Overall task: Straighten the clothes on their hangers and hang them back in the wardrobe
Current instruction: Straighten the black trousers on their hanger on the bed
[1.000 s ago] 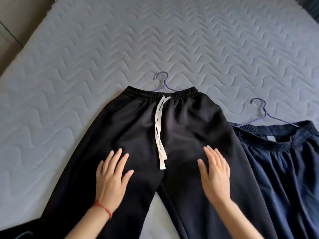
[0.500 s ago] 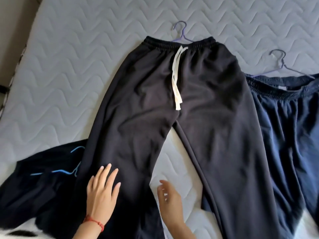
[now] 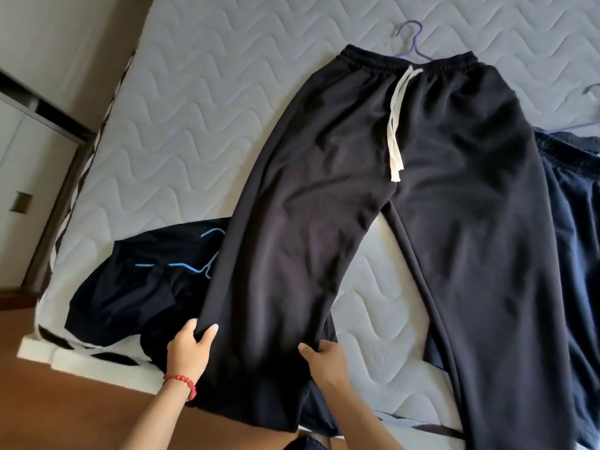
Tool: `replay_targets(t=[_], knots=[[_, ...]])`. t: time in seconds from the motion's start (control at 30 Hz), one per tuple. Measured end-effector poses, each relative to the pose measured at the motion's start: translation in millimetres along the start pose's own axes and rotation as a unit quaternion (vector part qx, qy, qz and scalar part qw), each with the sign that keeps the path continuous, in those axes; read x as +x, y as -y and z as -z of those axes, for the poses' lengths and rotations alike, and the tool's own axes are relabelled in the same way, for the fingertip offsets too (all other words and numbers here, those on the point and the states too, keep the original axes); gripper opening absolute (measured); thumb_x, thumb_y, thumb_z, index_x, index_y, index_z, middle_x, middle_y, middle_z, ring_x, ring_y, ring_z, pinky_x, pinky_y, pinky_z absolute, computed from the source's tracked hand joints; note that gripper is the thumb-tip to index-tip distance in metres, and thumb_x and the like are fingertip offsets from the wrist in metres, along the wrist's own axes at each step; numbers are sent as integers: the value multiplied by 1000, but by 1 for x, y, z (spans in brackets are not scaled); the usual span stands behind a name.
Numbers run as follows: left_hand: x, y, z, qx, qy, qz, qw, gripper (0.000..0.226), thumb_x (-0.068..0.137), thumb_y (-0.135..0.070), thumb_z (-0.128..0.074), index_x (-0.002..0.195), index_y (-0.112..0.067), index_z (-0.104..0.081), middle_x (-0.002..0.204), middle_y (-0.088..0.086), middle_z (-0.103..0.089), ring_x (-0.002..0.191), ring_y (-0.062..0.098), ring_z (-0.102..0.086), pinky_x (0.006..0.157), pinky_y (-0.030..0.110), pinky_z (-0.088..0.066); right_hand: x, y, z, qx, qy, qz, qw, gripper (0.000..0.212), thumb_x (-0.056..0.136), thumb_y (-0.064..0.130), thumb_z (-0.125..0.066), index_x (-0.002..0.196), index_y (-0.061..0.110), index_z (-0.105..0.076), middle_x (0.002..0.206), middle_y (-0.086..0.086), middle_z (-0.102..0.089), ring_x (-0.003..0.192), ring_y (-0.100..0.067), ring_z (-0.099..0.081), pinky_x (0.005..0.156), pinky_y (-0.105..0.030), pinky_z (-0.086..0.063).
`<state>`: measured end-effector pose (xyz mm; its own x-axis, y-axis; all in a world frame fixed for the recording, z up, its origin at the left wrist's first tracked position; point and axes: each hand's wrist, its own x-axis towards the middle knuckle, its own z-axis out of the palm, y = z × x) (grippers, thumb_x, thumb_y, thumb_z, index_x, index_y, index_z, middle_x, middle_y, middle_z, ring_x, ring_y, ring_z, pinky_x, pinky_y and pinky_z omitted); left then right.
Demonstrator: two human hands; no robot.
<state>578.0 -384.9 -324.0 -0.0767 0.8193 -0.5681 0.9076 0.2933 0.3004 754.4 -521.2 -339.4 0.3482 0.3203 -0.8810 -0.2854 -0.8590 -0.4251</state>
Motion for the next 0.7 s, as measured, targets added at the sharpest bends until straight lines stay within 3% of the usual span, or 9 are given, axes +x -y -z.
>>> replay_targets(t=[0.07,0.13,0.27,0.37,0.43,0.5,0.57,0.7], knots=[[4,8,9,-14,10,-3,1000,34,89,-23,-56,95,10,-60,95,28,-63,97,41,-57,78,43,-43,-7,-3,2,105,-12,-2,994,27,86,19,-60,62,8,-53,60,-4,-51,61,-17,-46,57,-26,-35],[4,11,14,-35,10,-16,999,36,90,-19,-54,73,13,-51,73,31,-56,75,40,-57,58,35,-35,-19,-9,11,150,-46,15,987,27,90,16,-55,65,6,-53,63,-5,-51,62,-15,-44,56,-27,-35],[-10,13,1,-20,52,-30,998,37,90,-20,-54,66,8,-48,69,29,-57,66,31,-55,58,34,-33,-35,-33,24,94,-136,31,986,30,91,21,-53,79,-6,-57,75,-23,-61,70,-27,-56,63,-33,-39],[-25,18,-15,-38,69,4,997,45,88,-24,-58,54,-8,-32,49,11,-38,55,26,-40,55,34,-28,-33,-49,33,100,-84,-15,991,40,90,27,-56,59,4,-48,54,-4,-49,59,-17,-44,57,-29,-35],[-36,24,-20,-52,73,28,996,52,85,-27,-62,50,-12,-26,42,-2,-27,51,23,-31,52,33,-26,-33,-56,36,118,-13,-38,992,36,88,26,-59,55,15,-52,45,13,-53,56,-8,-50,52,-21,-39],[-44,34,-23,-35,66,21,997,54,84,-24,-64,50,-12,-24,41,-2,-24,49,24,-29,51,33,-24,-36,-65,35,136,46,-40,989,20,87,16,-61,68,14,-65,50,15,-64,57,0,-60,52,-12,-44],[-47,42,-21,-8,31,15,999,49,85,-21,-62,52,-9,-28,44,7,-31,49,26,-34,51,34,-26,-37,-79,30,92,72,-44,992,16,86,12,-62,70,9,-66,53,12,-65,55,5,-59,55,-11,-45],[-47,42,-16,50,-15,5,999,42,86,-20,-60,55,-9,-35,49,10,-43,57,33,-43,56,38,-32,-35,-94,21,-107,91,-52,989,35,85,32,-59,56,16,-46,65,2,-54,70,-13,-53,63,-22,-41]])
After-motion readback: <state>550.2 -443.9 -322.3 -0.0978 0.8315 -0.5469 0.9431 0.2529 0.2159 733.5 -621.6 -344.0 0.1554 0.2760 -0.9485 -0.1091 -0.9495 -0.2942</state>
